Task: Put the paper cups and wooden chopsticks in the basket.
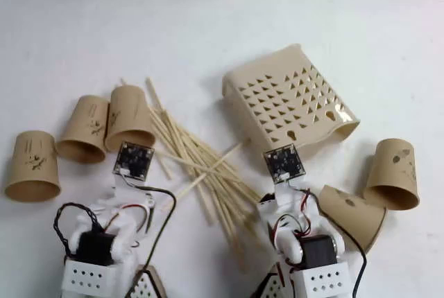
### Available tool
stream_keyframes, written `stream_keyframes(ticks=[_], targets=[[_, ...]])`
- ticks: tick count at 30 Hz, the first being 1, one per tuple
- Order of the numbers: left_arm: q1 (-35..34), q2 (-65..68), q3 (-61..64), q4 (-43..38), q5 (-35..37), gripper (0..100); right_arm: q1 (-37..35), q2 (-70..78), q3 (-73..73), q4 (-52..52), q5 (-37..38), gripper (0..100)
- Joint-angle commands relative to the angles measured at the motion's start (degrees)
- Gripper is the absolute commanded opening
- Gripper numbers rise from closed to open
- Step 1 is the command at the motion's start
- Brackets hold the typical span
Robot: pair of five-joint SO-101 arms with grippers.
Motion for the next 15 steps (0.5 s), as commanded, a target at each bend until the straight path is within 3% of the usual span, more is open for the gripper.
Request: stream_keyframes(ticks=[1, 15], targets=[[0.48, -0.22, -0.26, 0.26, 0.18, 2, 0.57, -0.57, 0.53, -0.84, 0.09, 3.1], [0.75, -0.22, -0.26, 0.26, 0.44, 2, 0.13, -0.57, 0.53, -0.84, -0.35, 3.1]])
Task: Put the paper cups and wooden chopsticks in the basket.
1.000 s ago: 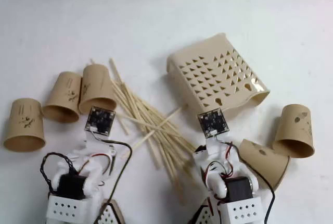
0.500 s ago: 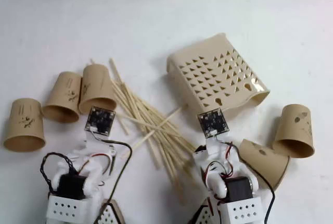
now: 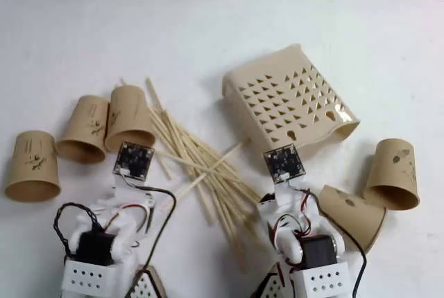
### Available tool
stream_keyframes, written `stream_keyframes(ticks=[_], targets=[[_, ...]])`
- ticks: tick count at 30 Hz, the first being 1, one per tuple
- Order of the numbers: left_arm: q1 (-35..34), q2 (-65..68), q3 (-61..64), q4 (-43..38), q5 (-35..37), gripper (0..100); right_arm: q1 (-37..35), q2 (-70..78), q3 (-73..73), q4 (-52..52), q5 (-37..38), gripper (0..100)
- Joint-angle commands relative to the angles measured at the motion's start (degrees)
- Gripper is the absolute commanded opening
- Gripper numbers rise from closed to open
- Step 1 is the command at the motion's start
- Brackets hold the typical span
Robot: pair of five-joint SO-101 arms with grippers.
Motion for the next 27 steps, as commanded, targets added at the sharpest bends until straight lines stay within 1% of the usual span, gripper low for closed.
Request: stream_keyframes(ticks=[1, 7, 9, 12, 16, 17, 19, 20, 22, 24, 25, 27], targets=[[0.84, -0.22, -0.26, 0.26, 0.53, 2, 0.13, -0.57, 0.53, -0.84, -0.35, 3.1], [0.57, -0.31, -1.05, -0.88, 0.26, 2, 0.57, -0.57, 0.35, -1.27, 0.18, 3.5], [0.48, -0.31, -1.05, -1.05, 0.26, 2, 0.66, -0.57, -1.67, -1.8, 0.97, 3.5], [0.4, -0.31, -2.64, -0.79, 0.18, 2, 2.24, -0.57, -6.42, -1.98, 8.44, 3.5], [0.4, -0.31, -4.57, -0.7, 0.18, 2, 7.25, -0.57, -14.86, -2.07, 20.04, 3.3], [0.4, -0.31, -4.84, -0.7, 0.18, 2, 8.13, -0.57, -17.14, -2.15, 21.8, 3.1], [0.4, -0.31, -4.84, -0.7, -0.35, 2, 9.45, -0.48, -21.63, -1.63, 21.54, 3.1], [0.4, -0.31, -4.84, -0.53, -2.46, 2, 10.15, -0.48, -23.74, -1.19, 21.01, 3.0], [0.4, -0.31, -4.84, 0.79, -9.58, 2, 11.3, -0.4, -27.69, 0.13, 20.4, 3.3], [0.4, -0.31, -5.1, 0.97, -14.95, 2, 11.74, 0.4, -30.86, 0.31, 20.48, 3.4], [0.4, -0.31, -5.19, 0.97, -15.91, 2, 11.74, 1.54, -32.18, 0.31, 20.75, 3.4], [0.4, -0.31, -5.27, 0.97, -15.38, 2, 11.82, 5.85, -35.34, 0.31, 20.84, 3.5]])
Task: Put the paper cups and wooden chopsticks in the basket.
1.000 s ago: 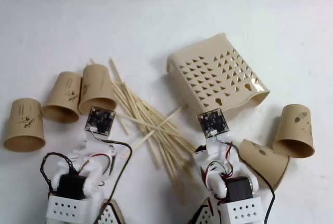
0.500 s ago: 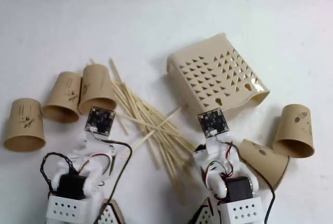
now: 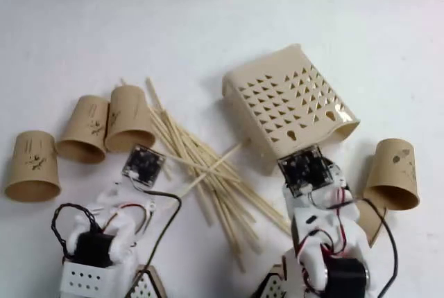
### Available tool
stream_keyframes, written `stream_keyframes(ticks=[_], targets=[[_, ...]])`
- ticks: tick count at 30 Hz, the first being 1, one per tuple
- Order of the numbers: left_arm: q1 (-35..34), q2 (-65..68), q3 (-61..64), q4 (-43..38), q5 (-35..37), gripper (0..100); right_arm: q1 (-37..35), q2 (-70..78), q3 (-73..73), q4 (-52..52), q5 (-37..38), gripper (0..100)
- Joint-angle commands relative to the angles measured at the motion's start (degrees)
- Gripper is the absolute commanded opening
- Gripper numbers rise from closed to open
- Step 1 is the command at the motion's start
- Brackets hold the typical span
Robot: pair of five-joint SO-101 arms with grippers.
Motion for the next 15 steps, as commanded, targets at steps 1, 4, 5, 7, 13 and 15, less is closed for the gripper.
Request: stream_keyframes(ticks=[1, 4, 5, 7, 13, 15], targets=[[0.4, -0.22, -3.08, 0.26, -2.37, 2, 0.66, 8.57, -9.14, 0.22, 0.7, 3.5], [0.4, -0.22, -3.08, 0.26, -1.67, 2, 1.01, 19.82, -15.03, 0.22, 0.79, 6.1], [0.4, -0.22, -3.08, 0.09, -1.76, 2, 2.07, 23.78, -17.05, 0.22, 0.79, 8.2], [0.31, -0.22, -3.08, 0.0, -1.76, 2, 4.62, 31.43, -20.84, 0.22, 1.49, 13.5], [0.31, -0.31, -3.08, 0.0, -1.76, 2, 12.44, 45.14, -27.25, -0.13, 25.67, 23.3], [0.31, -0.31, -3.08, 0.09, -1.76, 2, 14.29, 46.64, -26.73, -1.19, 33.41, 23.4]])
